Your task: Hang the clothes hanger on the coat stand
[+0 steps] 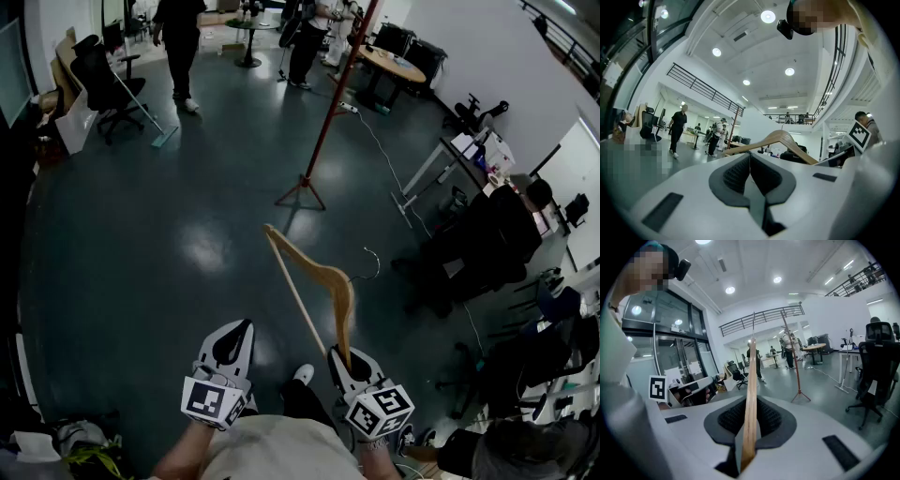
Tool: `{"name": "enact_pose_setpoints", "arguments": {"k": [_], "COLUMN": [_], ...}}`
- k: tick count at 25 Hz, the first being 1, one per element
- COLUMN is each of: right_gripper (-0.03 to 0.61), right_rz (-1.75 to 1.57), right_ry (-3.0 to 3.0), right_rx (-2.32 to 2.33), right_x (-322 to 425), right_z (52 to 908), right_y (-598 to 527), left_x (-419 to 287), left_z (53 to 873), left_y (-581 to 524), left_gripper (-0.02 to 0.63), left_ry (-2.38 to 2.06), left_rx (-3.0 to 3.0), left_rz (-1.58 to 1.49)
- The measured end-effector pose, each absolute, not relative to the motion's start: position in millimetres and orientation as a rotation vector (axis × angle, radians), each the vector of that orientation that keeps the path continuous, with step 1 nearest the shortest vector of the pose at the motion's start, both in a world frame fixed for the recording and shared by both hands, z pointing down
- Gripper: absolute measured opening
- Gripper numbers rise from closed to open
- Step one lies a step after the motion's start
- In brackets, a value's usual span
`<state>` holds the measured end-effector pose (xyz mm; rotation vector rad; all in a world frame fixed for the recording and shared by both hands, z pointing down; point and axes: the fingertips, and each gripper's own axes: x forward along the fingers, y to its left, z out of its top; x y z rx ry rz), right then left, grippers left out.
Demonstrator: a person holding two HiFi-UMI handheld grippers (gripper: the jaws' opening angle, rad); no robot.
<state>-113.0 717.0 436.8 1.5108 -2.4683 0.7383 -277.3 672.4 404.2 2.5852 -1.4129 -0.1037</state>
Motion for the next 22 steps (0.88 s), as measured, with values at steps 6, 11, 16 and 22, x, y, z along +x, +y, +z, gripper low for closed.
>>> {"name": "enact_pose_setpoints", "arguments": {"k": [6, 11, 16, 22], "right_gripper": [0.058, 0.058, 0.058, 0.058], "right_rz": [0.708, 0.55, 0.407, 0.34], "right_ry": [-2.436, -2.439, -2.441, -2.514], "right_rx": [1.584, 1.647, 1.74, 1.741], "right_x": [-66.3, 1.4, 79.2, 126.5], "right_z": [448.5, 439.5, 421.2, 404.8], "right_y": [651.1, 586.6, 526.5, 470.5], "left_x": [-231.1, -154.5, -64.7, -1.6], "left_z": [416.2, 422.2, 417.0, 407.7], "left_y": [610.7, 547.9, 488.3, 448.2], "left_gripper": [0.012, 0.012, 0.012, 0.012], "left_ry": [-1.418, -1.438, -1.437, -1.446], "left_rx": [2.604, 2.594, 2.585, 2.594], "left_rz": [-0.03, 0.056, 0.098, 0.107]}}
